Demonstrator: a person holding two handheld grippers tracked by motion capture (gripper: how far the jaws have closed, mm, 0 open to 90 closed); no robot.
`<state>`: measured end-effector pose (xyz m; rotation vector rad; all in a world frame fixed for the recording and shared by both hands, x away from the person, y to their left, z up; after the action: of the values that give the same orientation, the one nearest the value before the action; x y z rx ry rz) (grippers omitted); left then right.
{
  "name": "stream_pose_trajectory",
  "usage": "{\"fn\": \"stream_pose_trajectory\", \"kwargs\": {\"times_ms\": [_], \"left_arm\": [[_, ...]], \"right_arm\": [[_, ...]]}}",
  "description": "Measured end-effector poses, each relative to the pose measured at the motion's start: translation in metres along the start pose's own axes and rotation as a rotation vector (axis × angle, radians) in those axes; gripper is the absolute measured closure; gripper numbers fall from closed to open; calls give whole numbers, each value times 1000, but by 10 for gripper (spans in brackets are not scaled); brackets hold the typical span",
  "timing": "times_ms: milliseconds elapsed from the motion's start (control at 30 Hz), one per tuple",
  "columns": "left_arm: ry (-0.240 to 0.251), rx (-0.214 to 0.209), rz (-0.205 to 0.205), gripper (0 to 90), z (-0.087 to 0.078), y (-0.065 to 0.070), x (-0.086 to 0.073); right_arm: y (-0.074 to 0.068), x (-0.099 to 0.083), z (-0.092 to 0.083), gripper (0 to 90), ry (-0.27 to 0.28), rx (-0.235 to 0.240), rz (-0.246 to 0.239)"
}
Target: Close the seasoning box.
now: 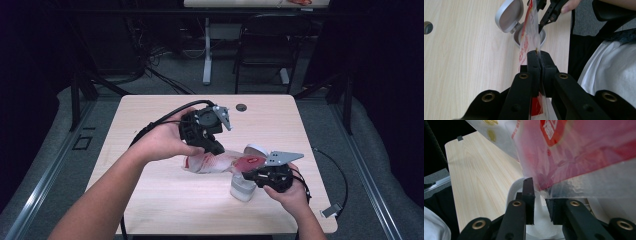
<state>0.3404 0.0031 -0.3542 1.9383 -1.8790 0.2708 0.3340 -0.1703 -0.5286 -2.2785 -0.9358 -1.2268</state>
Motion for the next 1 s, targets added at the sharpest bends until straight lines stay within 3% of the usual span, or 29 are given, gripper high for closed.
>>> {"fn": "stream_pose_trajectory", "kwargs": {"times_ms": [1000], "left_arm": [[37, -8, -12, 887, -4, 0, 4]], "right_arm": [[0, 2, -5, 758, 12, 26, 18]]}}
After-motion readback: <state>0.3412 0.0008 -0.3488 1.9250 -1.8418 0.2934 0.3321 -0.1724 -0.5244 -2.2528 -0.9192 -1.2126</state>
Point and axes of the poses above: each handheld gripper's, and its own axes: z roughly forward along the jaws, x roughly out of its top, y roughly to its right, the point moved 6 cm from there along z, roughly forward along the jaws, and after that the axes turned 11 degrees about -x, right-handed, at the moved point
